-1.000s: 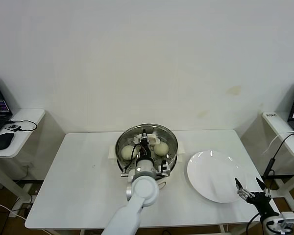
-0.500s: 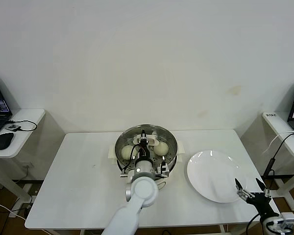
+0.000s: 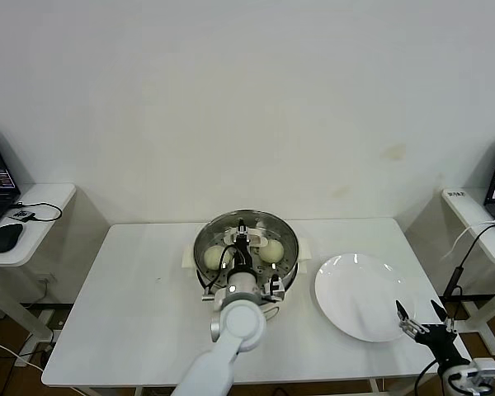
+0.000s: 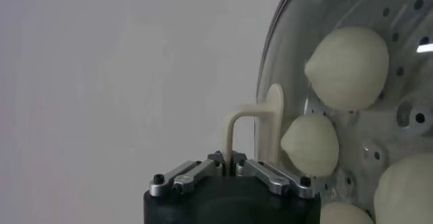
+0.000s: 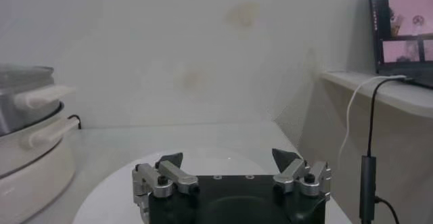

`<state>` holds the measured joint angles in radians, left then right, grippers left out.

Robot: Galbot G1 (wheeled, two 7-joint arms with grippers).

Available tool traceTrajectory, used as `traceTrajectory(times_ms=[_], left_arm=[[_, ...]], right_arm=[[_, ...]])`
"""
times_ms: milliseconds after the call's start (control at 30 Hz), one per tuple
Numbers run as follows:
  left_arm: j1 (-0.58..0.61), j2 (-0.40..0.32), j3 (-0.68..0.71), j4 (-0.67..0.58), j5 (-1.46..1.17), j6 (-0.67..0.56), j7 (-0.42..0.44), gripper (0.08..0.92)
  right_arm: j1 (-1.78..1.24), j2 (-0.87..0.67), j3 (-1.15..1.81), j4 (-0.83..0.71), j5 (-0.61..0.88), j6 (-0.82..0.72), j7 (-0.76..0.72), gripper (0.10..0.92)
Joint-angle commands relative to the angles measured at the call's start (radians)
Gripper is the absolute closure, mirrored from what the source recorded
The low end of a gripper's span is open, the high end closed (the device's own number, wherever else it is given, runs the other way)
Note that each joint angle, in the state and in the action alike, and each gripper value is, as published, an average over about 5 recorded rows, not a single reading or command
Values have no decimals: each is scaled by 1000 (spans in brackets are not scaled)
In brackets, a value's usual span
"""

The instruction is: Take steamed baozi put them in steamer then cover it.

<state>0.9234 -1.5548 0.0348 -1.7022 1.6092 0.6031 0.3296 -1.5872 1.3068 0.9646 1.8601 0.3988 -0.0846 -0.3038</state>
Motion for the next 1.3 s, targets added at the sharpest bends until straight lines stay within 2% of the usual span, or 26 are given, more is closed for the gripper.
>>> traceTrajectory(times_ms=[33,500,633,733,1067,1300], left_arm=[[11,9,6,-49,-6,0,13,706],[56,33,15,-157,-34,1,52,299],[66,38,14,-175,-34,1,60,205],[72,41,12,-185,-33,1,63,181],[116,58,-2,-252,-37,0,78,177],[168,112,-30,-320,-44,0,86,177]], right_arm=[[0,0,0,-2,0,1,0,203],[-1,2,4,-6,-3,3,-2,203],[-1,2,4,-7,-3,3,-2,203],[-1,3,4,-7,-3,3,-2,203],[-3,4,4,-7,-6,3,-3,203],[-24,-1,-11,17,4,-18,-6,203]])
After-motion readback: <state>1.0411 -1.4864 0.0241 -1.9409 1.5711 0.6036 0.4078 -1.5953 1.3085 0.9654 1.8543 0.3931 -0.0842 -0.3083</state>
